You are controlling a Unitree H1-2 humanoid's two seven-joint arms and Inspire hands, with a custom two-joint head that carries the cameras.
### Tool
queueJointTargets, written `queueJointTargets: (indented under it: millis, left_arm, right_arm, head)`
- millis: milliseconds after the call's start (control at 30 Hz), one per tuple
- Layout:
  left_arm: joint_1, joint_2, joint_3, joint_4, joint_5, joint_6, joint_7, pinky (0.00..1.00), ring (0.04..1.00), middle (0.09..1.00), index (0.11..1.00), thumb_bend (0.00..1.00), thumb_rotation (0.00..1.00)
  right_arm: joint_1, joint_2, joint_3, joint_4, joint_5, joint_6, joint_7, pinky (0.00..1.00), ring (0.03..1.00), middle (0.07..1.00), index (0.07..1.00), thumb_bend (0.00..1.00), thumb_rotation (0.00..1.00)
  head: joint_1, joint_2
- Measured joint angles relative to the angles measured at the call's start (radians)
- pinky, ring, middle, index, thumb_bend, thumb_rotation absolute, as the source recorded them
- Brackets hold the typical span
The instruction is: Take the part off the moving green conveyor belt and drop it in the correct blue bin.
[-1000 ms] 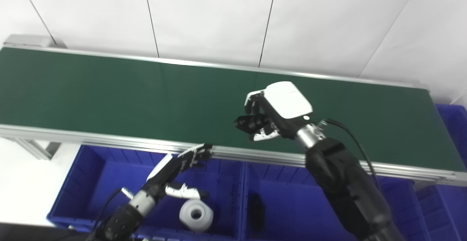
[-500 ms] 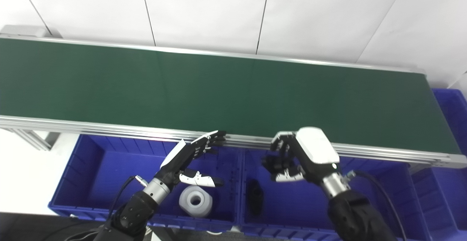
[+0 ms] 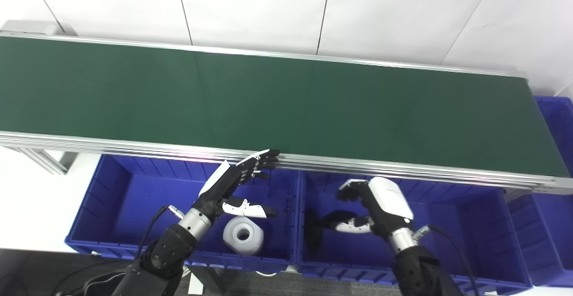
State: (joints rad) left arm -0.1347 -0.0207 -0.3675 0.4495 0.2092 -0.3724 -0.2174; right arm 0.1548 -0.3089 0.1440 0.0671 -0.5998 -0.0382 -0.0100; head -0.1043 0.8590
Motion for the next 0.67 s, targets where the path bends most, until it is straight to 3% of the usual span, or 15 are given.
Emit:
queueJointTargets:
  millis: [67,133,200,300,533,667]
  left_arm:
    - [0.004,0.002,0.001,-0.013,0.0,0.0,0.0,0.76,0.838,0.867,0.873,0.76,0.38]
    - [0.007,0.003,0.001,-0.022,-0.001,0.002,-0.001,0.76,0.842,0.869,0.875,0.76,0.39]
    - [0.008,0.003,0.001,-0.024,-0.004,0.003,-0.003,0.76,0.844,0.872,0.876,0.76,0.38]
    - [0.01,0.007,0.001,-0.024,-0.007,0.003,-0.01,0.76,0.843,0.871,0.876,0.76,0.38]
    - [0.01,0.013,0.004,-0.023,-0.007,0.003,-0.012,0.76,0.834,0.866,0.872,0.76,0.37]
    - [0.01,0.013,0.006,-0.024,-0.006,0.004,-0.012,0.76,0.837,0.873,0.873,0.77,0.4]
  right_arm:
    - [0.001,0.043,-0.02,0.0,0.05,-0.002,-0.014,0.51,0.63,0.905,0.873,0.68,0.18]
    - [0.007,0.091,-0.039,0.006,0.1,-0.011,-0.043,0.43,0.539,0.906,0.876,0.67,0.18]
    - [0.021,0.124,-0.051,0.014,0.142,-0.038,-0.069,0.45,0.558,0.91,0.88,0.66,0.22]
    - [0.041,0.154,-0.06,0.031,0.181,-0.088,-0.093,0.73,0.811,0.91,0.882,0.66,0.31]
    - [0.048,0.152,-0.084,0.057,0.243,-0.198,-0.119,0.81,0.861,0.888,0.891,0.7,0.44]
    - [0.048,0.15,-0.083,0.067,0.258,-0.225,-0.119,0.81,0.871,0.889,0.898,0.72,0.5]
  head:
    - [0.002,0.002]
    - [0.003,0.003]
    - [0.003,0.005]
    - [0.0,0.008]
    - [0.002,0.011]
    - [0.015,0.015]
